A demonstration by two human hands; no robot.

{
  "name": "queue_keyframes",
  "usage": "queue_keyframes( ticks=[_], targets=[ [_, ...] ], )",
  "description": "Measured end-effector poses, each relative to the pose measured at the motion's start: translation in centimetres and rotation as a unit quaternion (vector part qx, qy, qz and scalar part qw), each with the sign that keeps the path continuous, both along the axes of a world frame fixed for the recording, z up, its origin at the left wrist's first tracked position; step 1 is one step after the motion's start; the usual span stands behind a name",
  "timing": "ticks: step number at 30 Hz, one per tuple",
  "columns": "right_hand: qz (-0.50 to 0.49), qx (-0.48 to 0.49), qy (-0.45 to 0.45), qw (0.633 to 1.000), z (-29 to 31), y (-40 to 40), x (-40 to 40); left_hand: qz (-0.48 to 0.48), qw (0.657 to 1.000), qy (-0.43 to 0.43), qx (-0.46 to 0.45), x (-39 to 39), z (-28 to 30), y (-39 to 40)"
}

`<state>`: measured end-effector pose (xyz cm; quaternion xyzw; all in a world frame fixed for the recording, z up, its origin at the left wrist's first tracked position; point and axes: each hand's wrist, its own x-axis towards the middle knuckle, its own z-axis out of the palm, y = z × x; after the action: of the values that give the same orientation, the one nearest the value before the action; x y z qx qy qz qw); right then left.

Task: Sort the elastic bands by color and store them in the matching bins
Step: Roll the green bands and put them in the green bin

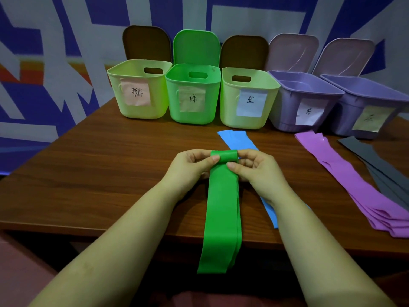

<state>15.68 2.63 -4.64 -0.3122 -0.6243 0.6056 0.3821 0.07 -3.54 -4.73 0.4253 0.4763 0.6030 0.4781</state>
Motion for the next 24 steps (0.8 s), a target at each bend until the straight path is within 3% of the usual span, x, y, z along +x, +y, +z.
queue_keyframes(
  ticks=[8, 17, 24],
  targets=[
    [-0.035, -0.001, 0.001, 0.999, 0.03, -0.11, -0.10, 0.014, 0.999, 0.039, -0.003, -0.07, -0.10, 0.01],
    [-0.014, 0.008, 0.018, 1.000, 0.10, -0.21, 0.30, -0.023, 0.998, -0.033, -0.047, -0.22, 0.34, -0.09],
    [-0.008, 0.006, 0.024, 1.000, 0.21, -0.32, 0.39, -0.033, 0.998, -0.005, -0.052, 0.16, 0.49, -0.18]
  ],
)
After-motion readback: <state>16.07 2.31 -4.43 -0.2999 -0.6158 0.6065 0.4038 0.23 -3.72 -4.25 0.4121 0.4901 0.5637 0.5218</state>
